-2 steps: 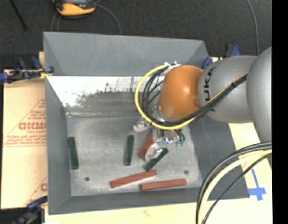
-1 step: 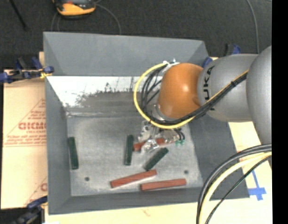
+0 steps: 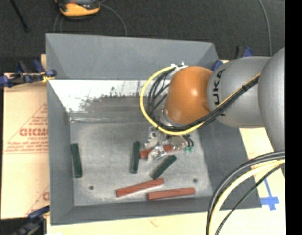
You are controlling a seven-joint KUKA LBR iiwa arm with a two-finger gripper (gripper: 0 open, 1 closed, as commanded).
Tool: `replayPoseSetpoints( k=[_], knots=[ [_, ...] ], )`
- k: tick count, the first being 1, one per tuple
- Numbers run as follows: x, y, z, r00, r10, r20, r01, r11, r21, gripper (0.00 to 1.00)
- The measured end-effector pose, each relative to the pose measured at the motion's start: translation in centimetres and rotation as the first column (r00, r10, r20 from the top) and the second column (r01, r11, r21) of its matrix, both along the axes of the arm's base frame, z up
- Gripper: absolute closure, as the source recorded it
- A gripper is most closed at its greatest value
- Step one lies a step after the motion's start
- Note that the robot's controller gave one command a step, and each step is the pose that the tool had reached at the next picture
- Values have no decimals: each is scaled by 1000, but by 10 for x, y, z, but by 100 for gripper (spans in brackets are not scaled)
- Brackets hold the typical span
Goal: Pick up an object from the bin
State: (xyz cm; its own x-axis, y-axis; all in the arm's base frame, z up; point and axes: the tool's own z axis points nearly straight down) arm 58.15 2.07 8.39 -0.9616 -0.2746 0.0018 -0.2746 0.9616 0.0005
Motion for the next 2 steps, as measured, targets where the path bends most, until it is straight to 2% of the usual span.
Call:
replayPoseSetpoints(
  k=[2],
  knots=[
    [-1, 0, 10, 1000, -2, 3, 2, 1000, 1, 100]
  ],
)
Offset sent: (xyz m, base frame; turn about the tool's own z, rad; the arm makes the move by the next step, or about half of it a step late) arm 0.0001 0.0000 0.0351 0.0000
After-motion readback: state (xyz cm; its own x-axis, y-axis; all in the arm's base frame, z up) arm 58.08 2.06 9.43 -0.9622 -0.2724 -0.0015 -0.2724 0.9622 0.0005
